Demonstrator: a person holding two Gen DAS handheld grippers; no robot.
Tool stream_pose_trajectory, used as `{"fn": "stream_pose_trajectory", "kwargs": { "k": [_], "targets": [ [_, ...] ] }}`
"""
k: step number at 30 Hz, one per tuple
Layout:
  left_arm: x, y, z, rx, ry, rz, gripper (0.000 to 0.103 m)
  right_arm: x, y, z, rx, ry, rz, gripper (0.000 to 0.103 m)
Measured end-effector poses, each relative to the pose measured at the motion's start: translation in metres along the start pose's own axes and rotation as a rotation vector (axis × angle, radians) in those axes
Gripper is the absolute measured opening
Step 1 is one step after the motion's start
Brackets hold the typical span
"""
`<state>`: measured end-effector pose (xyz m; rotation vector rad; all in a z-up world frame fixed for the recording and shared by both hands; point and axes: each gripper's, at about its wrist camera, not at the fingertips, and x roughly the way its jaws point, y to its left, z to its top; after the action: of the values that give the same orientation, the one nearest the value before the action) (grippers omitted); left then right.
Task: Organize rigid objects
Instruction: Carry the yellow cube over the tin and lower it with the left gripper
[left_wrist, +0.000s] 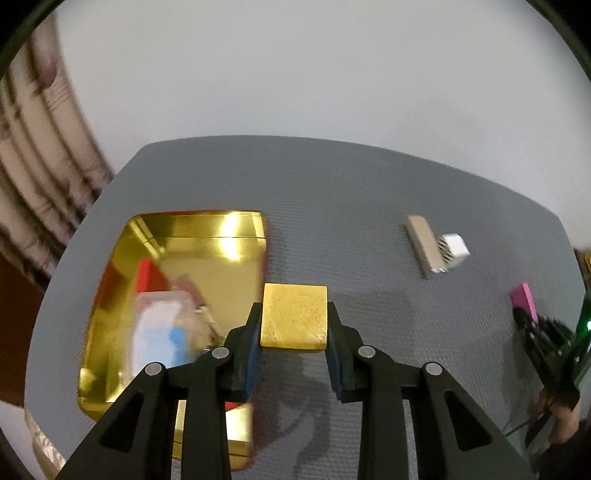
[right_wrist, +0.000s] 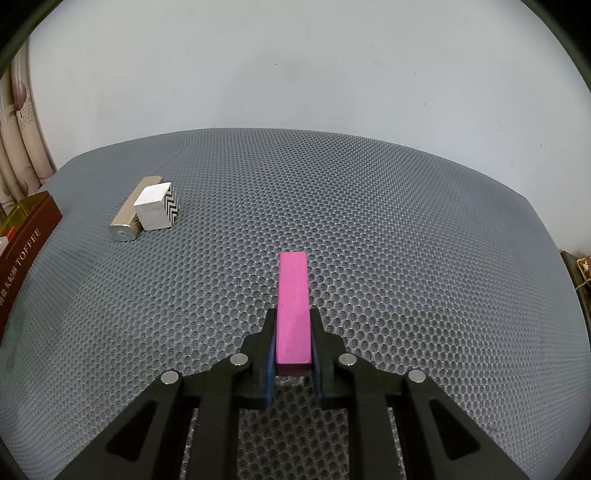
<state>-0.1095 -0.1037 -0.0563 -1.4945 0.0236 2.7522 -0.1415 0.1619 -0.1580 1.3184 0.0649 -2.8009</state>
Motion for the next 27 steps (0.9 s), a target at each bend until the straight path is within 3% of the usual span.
{"fn": "stream_pose_trajectory", "kwargs": {
  "k": [3, 13, 20, 27],
  "targets": [
    [0.003, 0.025, 0.007, -0.041, -0.005, 0.028, 0.027, -0.001, 0.001, 0.001, -0.002, 0.000, -0.002, 0.015],
    [0.047, 0.090, 0.040, -0.168, 0.084, 0.050, 0.027, -0.002, 0.004, 0.004, -0.005, 0.000, -0.006, 0.015],
    [0.078, 0.106, 0.055, -0.182, 0.114, 0.081, 0.027, 0.000, 0.011, -0.001, -0.009, 0.000, -0.011, 0.015],
    [0.098, 0.105, 0.057, -0.196, 0.146, 0.051, 0.027, 0.000, 0.012, -0.002, -0.010, 0.000, -0.012, 0.016]
  ]
}}
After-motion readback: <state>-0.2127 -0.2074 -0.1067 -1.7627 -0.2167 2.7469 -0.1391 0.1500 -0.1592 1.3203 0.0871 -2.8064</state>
